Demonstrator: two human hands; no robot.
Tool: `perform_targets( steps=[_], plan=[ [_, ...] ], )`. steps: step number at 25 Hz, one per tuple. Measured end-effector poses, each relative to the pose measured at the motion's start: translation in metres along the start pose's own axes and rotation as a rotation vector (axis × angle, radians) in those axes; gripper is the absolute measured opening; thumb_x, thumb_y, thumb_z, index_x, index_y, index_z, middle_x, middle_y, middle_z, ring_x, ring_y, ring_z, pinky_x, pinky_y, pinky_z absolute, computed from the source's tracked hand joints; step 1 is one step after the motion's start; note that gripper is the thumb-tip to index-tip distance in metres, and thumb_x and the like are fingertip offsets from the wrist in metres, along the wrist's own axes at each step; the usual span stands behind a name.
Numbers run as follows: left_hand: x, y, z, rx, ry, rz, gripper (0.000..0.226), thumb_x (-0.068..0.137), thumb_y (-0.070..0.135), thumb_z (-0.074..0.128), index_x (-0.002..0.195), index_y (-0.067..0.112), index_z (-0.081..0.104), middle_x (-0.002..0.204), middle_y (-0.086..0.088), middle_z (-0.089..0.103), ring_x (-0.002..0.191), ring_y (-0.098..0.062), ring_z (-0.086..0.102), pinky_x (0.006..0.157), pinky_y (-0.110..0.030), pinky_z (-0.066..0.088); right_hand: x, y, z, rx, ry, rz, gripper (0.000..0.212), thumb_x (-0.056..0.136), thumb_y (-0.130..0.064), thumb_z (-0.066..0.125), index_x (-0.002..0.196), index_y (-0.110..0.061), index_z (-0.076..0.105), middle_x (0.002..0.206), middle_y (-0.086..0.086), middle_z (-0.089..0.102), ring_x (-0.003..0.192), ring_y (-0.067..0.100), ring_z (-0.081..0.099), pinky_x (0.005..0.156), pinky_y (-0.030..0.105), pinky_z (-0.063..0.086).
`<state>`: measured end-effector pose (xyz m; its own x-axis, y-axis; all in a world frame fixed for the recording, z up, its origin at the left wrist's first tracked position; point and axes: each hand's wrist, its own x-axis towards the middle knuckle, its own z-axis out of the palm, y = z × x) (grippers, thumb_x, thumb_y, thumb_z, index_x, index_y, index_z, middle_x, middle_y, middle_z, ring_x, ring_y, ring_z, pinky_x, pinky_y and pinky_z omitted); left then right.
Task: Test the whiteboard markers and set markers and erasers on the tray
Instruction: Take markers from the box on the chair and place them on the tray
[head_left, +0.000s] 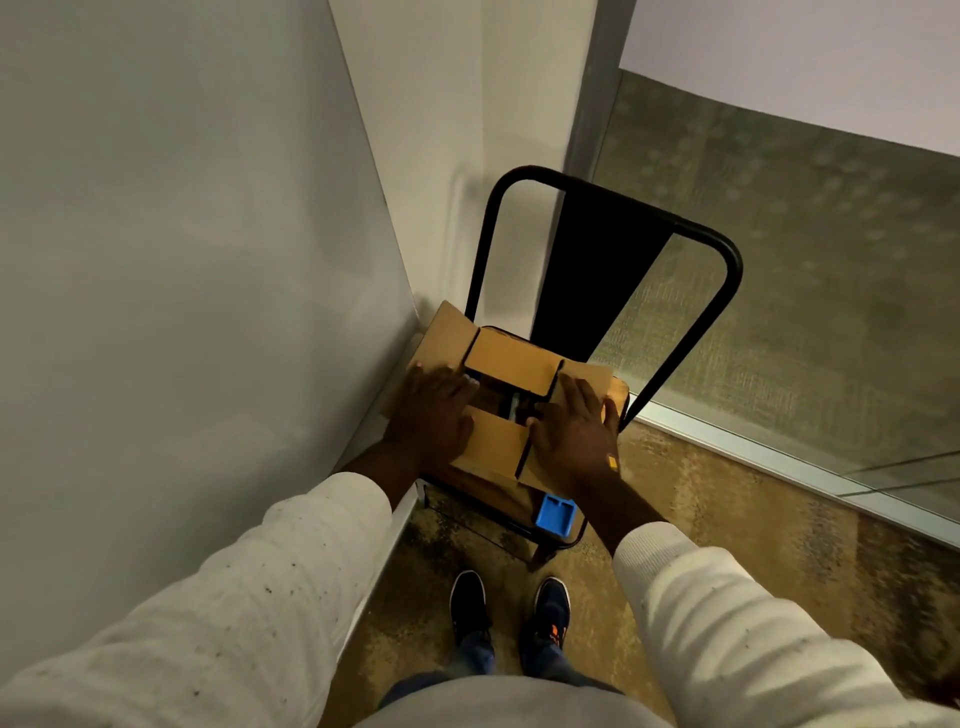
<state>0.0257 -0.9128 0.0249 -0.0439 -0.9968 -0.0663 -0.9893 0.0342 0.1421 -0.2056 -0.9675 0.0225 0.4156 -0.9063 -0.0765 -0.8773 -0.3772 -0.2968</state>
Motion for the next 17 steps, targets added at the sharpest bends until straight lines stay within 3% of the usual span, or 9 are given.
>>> perform_targets(
  steps=[5,8,10,14,17],
  plan=[
    [0.000,0.007,-0.005,0.075,-0.179,0.055,0.071,0.090,0.046,0.039,0.154,0.022,0.020,0.154,-0.009,0.036,0.143,-0.027,0.028,0.116,-0.058,-0.003,0.010,-0.006,0.008,-0.113,-0.082,-0.004,0.055,0.096,-0.064,0.015,0.137,-0.046,0.048,0.164,-0.001,0.004,0.150,0.024,-0.008,0.116,0.059,-0.011],
    [0.002,0.010,-0.014,0.040,-0.150,0.076,0.074,0.086,0.045,0.047,0.153,0.022,0.024,0.149,-0.009,0.042,0.138,-0.027,0.035,0.117,-0.058,0.000,0.014,-0.009,0.005,-0.152,-0.081,-0.006,0.062,0.095,-0.066,0.008,0.144,-0.043,0.038,0.165,0.002,0.003,0.150,0.025,-0.010,0.115,0.059,-0.014],
    [0.001,0.010,-0.017,-0.029,-0.087,0.079,0.069,0.082,0.044,0.048,0.147,0.022,0.037,0.140,-0.009,0.051,0.131,-0.028,0.042,0.117,-0.057,0.005,0.015,-0.014,0.001,-0.148,-0.076,-0.008,0.064,0.095,-0.067,0.008,0.148,-0.040,0.032,0.164,0.002,0.007,0.151,0.025,-0.006,0.115,0.058,-0.016],
    [-0.006,0.014,-0.024,-0.124,0.167,0.144,0.032,0.085,0.038,0.051,0.103,0.018,0.070,0.104,-0.008,0.068,0.101,-0.029,0.060,0.107,-0.054,0.034,0.021,-0.020,-0.008,-0.031,-0.002,0.044,0.062,0.096,-0.066,0.010,0.145,-0.037,0.035,0.161,0.000,0.023,0.150,0.024,0.007,0.117,0.059,-0.007],
    [-0.012,0.019,-0.030,-0.278,0.313,0.122,0.023,0.089,0.027,0.059,0.072,0.015,0.070,0.072,-0.005,0.067,0.067,-0.021,0.060,0.085,-0.042,0.048,0.031,-0.019,-0.015,0.010,0.050,0.082,0.065,0.097,-0.065,0.012,0.149,-0.031,0.029,0.162,0.001,0.018,0.151,0.022,0.005,0.118,0.058,0.001]
  ],
)
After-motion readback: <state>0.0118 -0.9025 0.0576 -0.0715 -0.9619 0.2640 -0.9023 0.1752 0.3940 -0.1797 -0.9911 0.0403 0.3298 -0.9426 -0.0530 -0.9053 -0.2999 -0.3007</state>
